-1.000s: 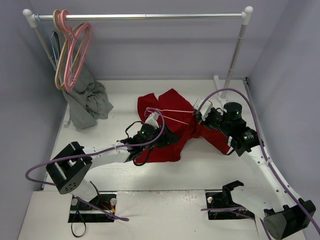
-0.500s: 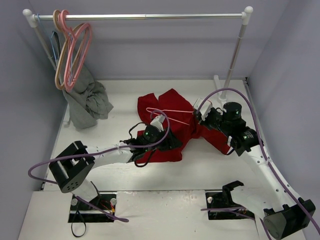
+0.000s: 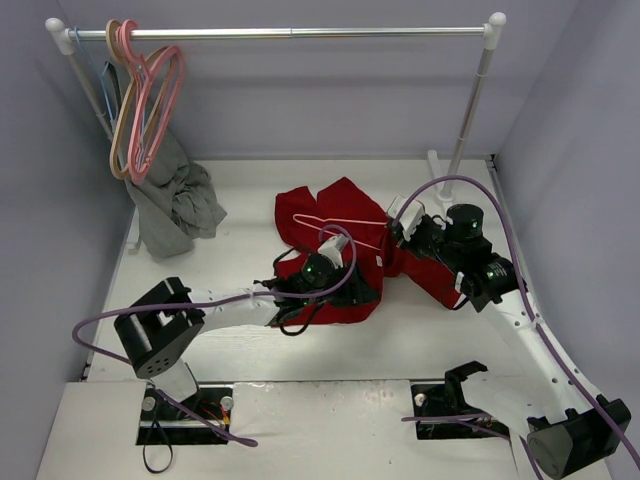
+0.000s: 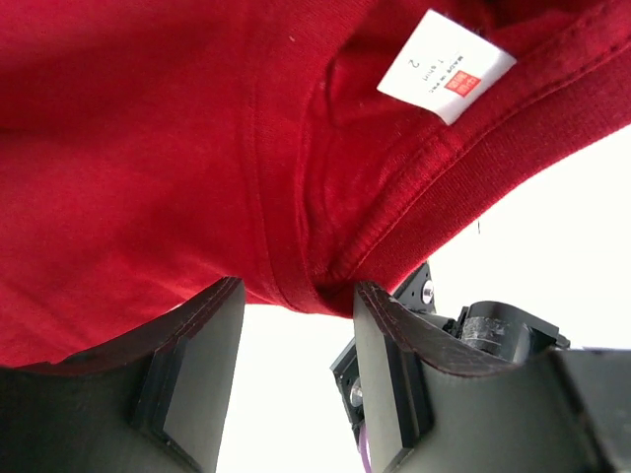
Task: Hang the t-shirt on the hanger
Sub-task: Place tshirt on hanger
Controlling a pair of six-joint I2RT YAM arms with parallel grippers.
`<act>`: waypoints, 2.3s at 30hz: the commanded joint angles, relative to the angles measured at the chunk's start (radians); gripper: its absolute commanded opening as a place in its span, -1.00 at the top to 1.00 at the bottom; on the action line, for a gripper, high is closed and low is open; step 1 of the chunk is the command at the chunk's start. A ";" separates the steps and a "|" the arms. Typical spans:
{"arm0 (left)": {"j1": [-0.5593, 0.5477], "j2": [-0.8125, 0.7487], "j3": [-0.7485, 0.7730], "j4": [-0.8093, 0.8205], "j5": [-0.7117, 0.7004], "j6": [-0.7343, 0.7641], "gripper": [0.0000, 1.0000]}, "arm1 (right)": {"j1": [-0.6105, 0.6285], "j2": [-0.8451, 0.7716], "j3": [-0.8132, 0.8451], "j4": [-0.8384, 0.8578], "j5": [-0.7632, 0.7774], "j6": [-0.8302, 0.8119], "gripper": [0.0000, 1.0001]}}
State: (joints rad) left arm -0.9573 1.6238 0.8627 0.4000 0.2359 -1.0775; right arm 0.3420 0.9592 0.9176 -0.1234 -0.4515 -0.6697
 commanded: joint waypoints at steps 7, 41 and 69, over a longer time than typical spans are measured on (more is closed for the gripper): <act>-0.038 0.056 0.114 -0.012 -0.024 0.017 0.07 | 0.002 0.003 0.021 0.102 0.008 0.016 1.00; -0.043 0.122 0.193 -0.107 -0.082 -0.064 1.00 | 0.002 -0.023 0.001 0.103 0.017 0.033 1.00; 0.430 -0.225 0.435 -0.934 -0.066 0.465 1.00 | 0.000 -0.020 0.127 -0.081 -0.001 -0.083 1.00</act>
State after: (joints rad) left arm -0.5587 1.4117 1.2087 -0.4671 0.1608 -0.6956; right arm 0.3420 0.9451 0.9844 -0.2325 -0.4381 -0.7204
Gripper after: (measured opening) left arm 0.036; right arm 0.130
